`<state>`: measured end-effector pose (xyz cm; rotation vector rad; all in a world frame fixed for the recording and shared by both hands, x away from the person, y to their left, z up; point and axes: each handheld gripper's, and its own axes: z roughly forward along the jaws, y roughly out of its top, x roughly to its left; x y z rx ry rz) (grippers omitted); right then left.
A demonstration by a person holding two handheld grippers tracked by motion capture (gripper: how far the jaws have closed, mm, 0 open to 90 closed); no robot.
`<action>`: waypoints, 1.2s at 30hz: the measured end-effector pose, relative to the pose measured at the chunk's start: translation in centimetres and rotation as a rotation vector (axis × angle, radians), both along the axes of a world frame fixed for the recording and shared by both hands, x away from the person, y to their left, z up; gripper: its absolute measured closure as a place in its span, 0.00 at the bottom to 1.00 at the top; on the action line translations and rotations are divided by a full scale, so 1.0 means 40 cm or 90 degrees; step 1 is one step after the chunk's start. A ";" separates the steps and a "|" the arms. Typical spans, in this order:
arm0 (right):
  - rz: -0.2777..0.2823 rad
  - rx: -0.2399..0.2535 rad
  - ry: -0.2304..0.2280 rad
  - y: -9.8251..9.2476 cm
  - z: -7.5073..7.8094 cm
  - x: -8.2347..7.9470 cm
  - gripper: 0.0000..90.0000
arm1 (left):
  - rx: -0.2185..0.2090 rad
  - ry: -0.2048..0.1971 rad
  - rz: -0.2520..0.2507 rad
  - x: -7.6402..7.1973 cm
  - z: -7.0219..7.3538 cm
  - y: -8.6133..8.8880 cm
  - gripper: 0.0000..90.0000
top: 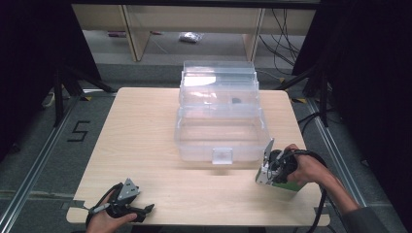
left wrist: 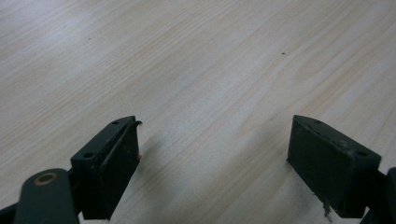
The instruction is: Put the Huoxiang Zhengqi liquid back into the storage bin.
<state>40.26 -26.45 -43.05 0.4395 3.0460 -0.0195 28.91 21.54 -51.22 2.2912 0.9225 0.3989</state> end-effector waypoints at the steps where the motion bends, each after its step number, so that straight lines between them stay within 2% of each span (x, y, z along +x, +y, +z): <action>1: -0.005 0.001 0.001 0.000 0.003 0.000 0.72 | 0.000 -0.001 0.003 0.000 -0.001 0.000 0.18; 6: -0.008 0.022 -0.017 0.001 0.039 -0.001 0.72 | 0.000 -0.001 0.002 0.000 -0.001 -0.001 0.18; 7: -0.006 0.025 -0.019 0.007 0.063 -0.001 0.72 | 0.000 -0.001 0.002 0.000 0.000 -0.001 0.18; 9: -0.002 0.032 -0.024 0.014 0.081 -0.001 0.72 | 0.000 -0.001 0.001 0.000 0.000 -0.001 0.18; 11: -0.009 0.034 -0.023 0.016 0.088 -0.002 0.72 | 0.000 0.001 0.000 0.000 0.000 0.000 0.18; 12: 0.009 0.041 -0.031 0.025 0.103 0.003 0.72 | 0.001 0.000 0.000 0.000 0.000 0.000 0.18; 20: 0.000 0.051 -0.024 0.054 0.138 0.004 0.72 | 0.000 -0.001 0.002 0.000 0.000 -0.001 0.18; 22: 0.024 0.054 -0.031 0.061 0.147 0.009 0.72 | 0.000 -0.001 0.002 0.000 0.000 -0.001 0.18; 24: 0.031 0.054 -0.033 0.069 0.157 0.012 0.72 | 0.000 0.000 0.000 0.000 0.000 0.000 0.18; 27: 0.034 0.061 -0.034 0.076 0.163 0.013 0.72 | -0.001 0.000 0.000 0.000 0.000 0.000 0.18; 31: 0.027 0.067 -0.038 0.106 0.198 0.014 0.72 | 0.000 -0.001 0.002 0.000 -0.001 -0.001 0.18; 33: 0.036 0.070 -0.038 0.113 0.208 0.016 0.72 | 0.000 -0.001 0.003 0.000 -0.001 -0.001 0.18; 34: 0.058 0.072 -0.048 0.118 0.214 0.021 0.72 | 0.000 -0.001 0.002 0.000 -0.001 -0.001 0.18; 35: 0.037 0.070 -0.044 0.127 0.225 0.017 0.72 | -0.001 -0.001 0.002 0.000 -0.001 -0.001 0.18; 36: 0.037 0.074 -0.046 0.133 0.233 0.018 0.72 | -0.004 0.002 0.008 -0.002 -0.001 -0.002 0.18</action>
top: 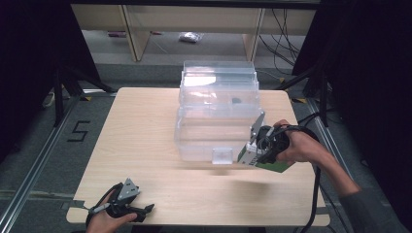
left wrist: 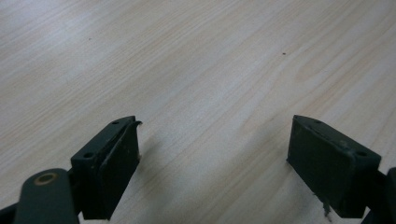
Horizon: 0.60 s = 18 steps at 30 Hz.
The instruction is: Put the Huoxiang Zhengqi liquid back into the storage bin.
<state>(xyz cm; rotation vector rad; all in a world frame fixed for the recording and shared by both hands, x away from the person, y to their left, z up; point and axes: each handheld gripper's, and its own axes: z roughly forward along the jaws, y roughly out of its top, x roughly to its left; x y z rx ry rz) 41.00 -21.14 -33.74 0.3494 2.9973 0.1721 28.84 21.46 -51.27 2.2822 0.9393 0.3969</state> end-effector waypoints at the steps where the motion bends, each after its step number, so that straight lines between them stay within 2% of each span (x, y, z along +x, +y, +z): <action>1: 0.010 0.003 -0.001 0.007 0.008 0.002 0.72 | 0.001 -0.001 -0.002 0.000 0.000 0.001 0.18; 2: 0.000 0.005 0.001 0.012 0.013 0.000 0.72 | 0.001 -0.001 -0.002 0.001 0.001 0.001 0.18; 5: 0.028 0.000 -0.003 0.034 0.030 0.005 0.72 | 0.000 -0.001 -0.003 0.000 0.001 0.001 0.18; 11: 0.044 0.009 -0.005 0.061 0.054 0.013 0.72 | 0.000 -0.001 -0.001 0.000 0.001 0.001 0.18; 14: 0.052 0.014 -0.010 0.080 0.079 0.025 0.72 | 0.003 -0.001 -0.010 0.002 0.002 0.002 0.18; 18: 0.054 0.009 -0.011 0.101 0.099 0.039 0.72 | 0.000 -0.002 -0.006 0.001 0.002 0.001 0.18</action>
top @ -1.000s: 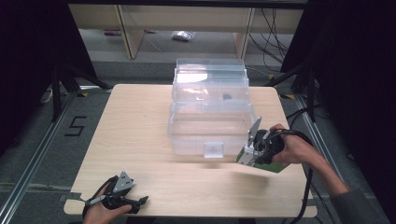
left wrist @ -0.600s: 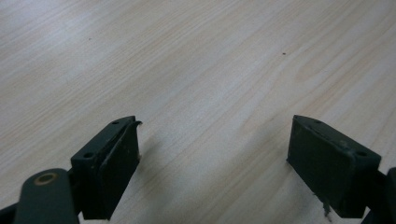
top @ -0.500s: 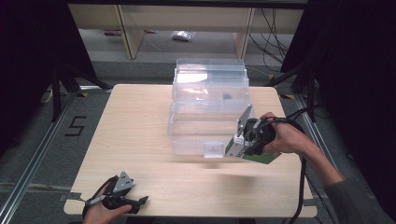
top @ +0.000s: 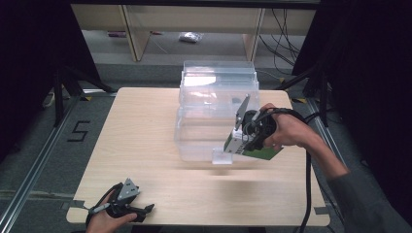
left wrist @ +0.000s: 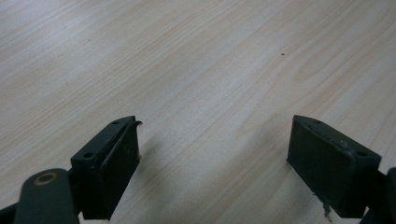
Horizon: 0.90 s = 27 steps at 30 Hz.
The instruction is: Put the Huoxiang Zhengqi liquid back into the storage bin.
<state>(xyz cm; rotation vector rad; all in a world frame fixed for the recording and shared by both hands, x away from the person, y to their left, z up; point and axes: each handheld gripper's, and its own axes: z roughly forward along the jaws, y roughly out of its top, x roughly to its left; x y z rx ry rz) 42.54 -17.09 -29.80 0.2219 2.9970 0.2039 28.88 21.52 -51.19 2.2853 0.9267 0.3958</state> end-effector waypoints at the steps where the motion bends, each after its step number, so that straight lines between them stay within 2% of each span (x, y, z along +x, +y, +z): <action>1: 0.000 0.000 0.000 0.000 0.000 0.000 0.72 | 0.000 0.000 0.000 0.000 0.000 0.000 0.18; 5: 0.021 0.001 -0.009 0.027 0.010 0.033 0.72 | -0.002 0.004 0.002 -0.001 0.000 -0.001 0.18; 6: 0.012 0.000 -0.005 0.031 0.012 0.034 0.72 | -0.003 0.004 0.002 -0.001 0.000 -0.001 0.18; 9: 0.025 -0.010 -0.003 0.044 0.012 0.053 0.72 | 0.001 0.000 0.005 -0.001 -0.001 -0.001 0.18; 10: 0.022 -0.005 -0.001 0.049 0.012 0.058 0.72 | -0.008 -0.001 0.011 -0.001 -0.002 -0.003 0.18; 12: 0.042 -0.009 -0.003 0.060 0.005 0.084 0.72 | -0.017 -0.001 0.015 -0.003 -0.003 -0.004 0.18; 13: 0.042 -0.009 -0.003 0.060 0.005 0.084 0.72 | -0.017 -0.001 0.015 -0.003 -0.003 -0.004 0.18; 14: 0.046 -0.013 -0.003 0.063 0.004 0.091 0.72 | 0.000 0.001 0.001 -0.001 0.000 0.000 0.18; 15: 0.035 -0.014 0.003 0.066 0.002 0.097 0.72 | -0.001 0.002 0.001 -0.001 0.000 0.000 0.18; 16: 0.045 -0.011 -0.002 0.068 -0.002 0.112 0.72 | -0.001 0.001 0.002 -0.002 0.000 0.000 0.18; 18: 0.037 -0.012 0.005 0.070 -0.007 0.124 0.72 | -0.001 0.002 0.002 -0.001 0.000 0.000 0.18; 20: 0.040 -0.014 0.004 0.070 -0.008 0.127 0.72 | -0.002 0.002 0.002 -0.001 0.000 -0.001 0.18; 21: 0.048 -0.014 0.007 0.071 -0.013 0.142 0.72 | 0.001 0.002 0.002 -0.001 -0.001 -0.001 0.18; 22: 0.048 -0.014 0.007 0.071 -0.013 0.142 0.72 | -0.016 -0.001 0.013 -0.003 -0.004 -0.005 0.18; 23: 0.044 -0.015 0.008 0.070 -0.016 0.147 0.72 | -0.003 0.003 0.003 -0.002 -0.002 -0.002 0.18; 24: 0.047 -0.014 0.010 0.069 -0.024 0.161 0.72 | -0.017 -0.002 0.017 -0.003 -0.005 -0.006 0.18; 27: 0.054 -0.016 0.010 0.067 -0.036 0.179 0.72 | -0.002 0.004 0.002 -0.002 -0.001 0.000 0.18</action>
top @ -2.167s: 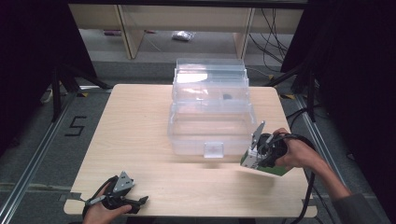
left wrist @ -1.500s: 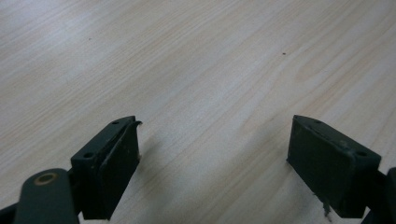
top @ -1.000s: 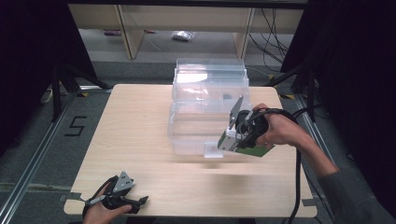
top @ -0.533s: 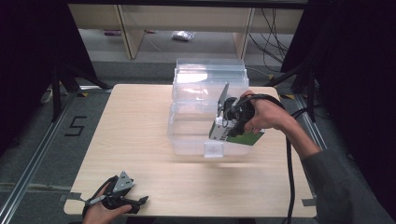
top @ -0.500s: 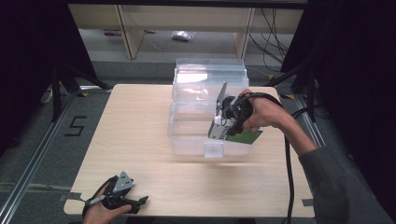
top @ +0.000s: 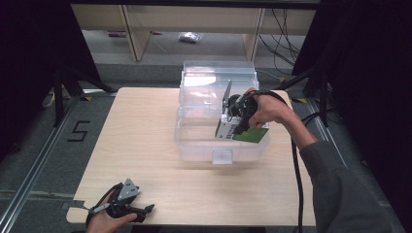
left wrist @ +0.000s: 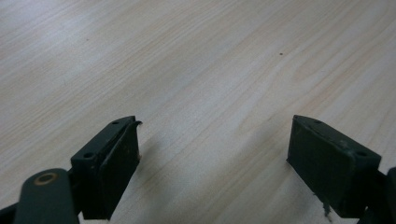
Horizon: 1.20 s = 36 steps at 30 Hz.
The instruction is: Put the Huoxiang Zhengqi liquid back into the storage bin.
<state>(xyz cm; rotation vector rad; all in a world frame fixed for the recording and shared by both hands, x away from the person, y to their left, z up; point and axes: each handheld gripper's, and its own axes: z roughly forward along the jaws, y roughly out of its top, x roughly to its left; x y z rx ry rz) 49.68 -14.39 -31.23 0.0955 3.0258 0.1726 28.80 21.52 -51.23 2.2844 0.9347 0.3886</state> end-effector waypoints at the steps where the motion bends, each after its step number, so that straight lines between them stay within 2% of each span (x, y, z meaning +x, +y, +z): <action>1: -0.012 -0.001 0.003 -0.002 -0.012 0.012 0.72 | -0.007 -0.001 0.001 0.001 -0.002 0.000 0.18; 2: -0.012 -0.001 0.003 -0.002 -0.012 0.012 0.72 | -0.007 -0.001 0.001 0.001 -0.002 0.000 0.18; 3: 0.013 -0.005 0.001 0.000 -0.026 0.031 0.72 | -0.008 0.001 -0.002 0.001 -0.002 0.000 0.18; 4: -0.002 -0.012 0.005 0.000 -0.034 0.034 0.72 | -0.009 0.001 -0.001 0.001 -0.002 -0.001 0.18; 6: -0.008 -0.023 0.009 0.003 -0.044 0.041 0.72 | -0.005 -0.001 -0.001 0.001 -0.001 0.000 0.18; 8: -0.002 -0.023 0.008 0.003 -0.052 0.050 0.72 | -0.007 0.001 0.000 0.001 -0.002 0.000 0.18; 9: -0.012 -0.031 0.006 0.004 -0.058 0.051 0.72 | -0.008 0.001 -0.001 0.001 -0.002 0.000 0.18; 10: -0.006 -0.036 0.005 0.006 -0.065 0.054 0.72 | -0.008 0.001 -0.001 0.001 -0.002 0.000 0.18; 11: -0.021 -0.049 0.015 0.006 -0.069 0.055 0.72 | -0.007 0.002 -0.002 0.001 -0.002 0.000 0.18; 12: -0.007 -0.038 0.007 0.006 -0.077 0.062 0.72 | -0.007 0.001 -0.001 0.001 -0.002 0.000 0.18; 13: -0.027 -0.047 0.015 0.005 -0.082 0.061 0.72 | -0.008 -0.002 0.000 0.001 -0.003 0.000 0.18; 15: -0.005 -0.042 0.009 0.004 -0.091 0.072 0.72 | -0.007 0.000 0.000 0.001 -0.002 0.000 0.18; 16: -0.007 -0.043 0.009 0.004 -0.095 0.074 0.72 | -0.008 0.001 0.000 0.001 -0.002 0.000 0.18; 18: -0.035 -0.054 0.019 0.002 -0.100 0.072 0.72 | -0.010 0.000 -0.001 0.001 -0.003 -0.001 0.18; 21: -0.032 -0.060 0.020 -0.001 -0.115 0.077 0.72 | -0.009 0.001 0.000 0.000 -0.003 0.000 0.18; 22: -0.017 -0.047 0.015 -0.004 -0.123 0.081 0.72 | -0.010 -0.003 0.003 0.000 -0.004 -0.001 0.18; 23: -0.015 -0.050 0.013 -0.007 -0.128 0.083 0.72 | -0.012 -0.004 0.004 0.000 -0.004 -0.001 0.18; 24: -0.028 -0.061 0.020 -0.009 -0.132 0.079 0.72 | -0.009 0.001 0.000 0.001 -0.003 0.000 0.18; 25: -0.017 -0.053 0.018 -0.012 -0.138 0.081 0.72 | -0.008 0.000 0.000 0.001 -0.003 -0.001 0.18; 26: -0.036 -0.064 0.026 -0.015 -0.141 0.078 0.72 | -0.007 0.000 0.000 0.000 -0.003 -0.002 0.18; 28: -0.017 -0.054 0.020 -0.019 -0.151 0.083 0.72 | -0.007 -0.002 0.003 0.000 -0.004 -0.002 0.18; 30: -0.038 -0.065 0.028 -0.024 -0.157 0.080 0.72 | -0.009 -0.001 0.004 0.001 -0.005 -0.002 0.18; 31: -0.016 -0.055 0.020 -0.028 -0.163 0.087 0.72 | -0.009 -0.002 0.005 0.001 -0.005 -0.002 0.18; 32: -0.021 -0.061 0.020 -0.029 -0.165 0.085 0.72 | -0.009 -0.003 0.005 0.001 -0.005 -0.002 0.18; 33: -0.047 -0.072 0.019 -0.031 -0.166 0.079 0.72 | -0.009 -0.003 0.005 0.001 -0.005 -0.002 0.18; 34: -0.044 -0.071 0.027 -0.033 -0.172 0.082 0.72 | -0.008 -0.002 0.003 0.000 -0.005 -0.001 0.18; 35: -0.022 -0.061 0.023 -0.033 -0.178 0.086 0.72 | -0.011 -0.002 0.005 0.000 -0.004 -0.002 0.18; 36: -0.024 -0.063 0.026 -0.034 -0.183 0.085 0.72 | -0.009 0.001 0.001 0.000 -0.003 -0.001 0.18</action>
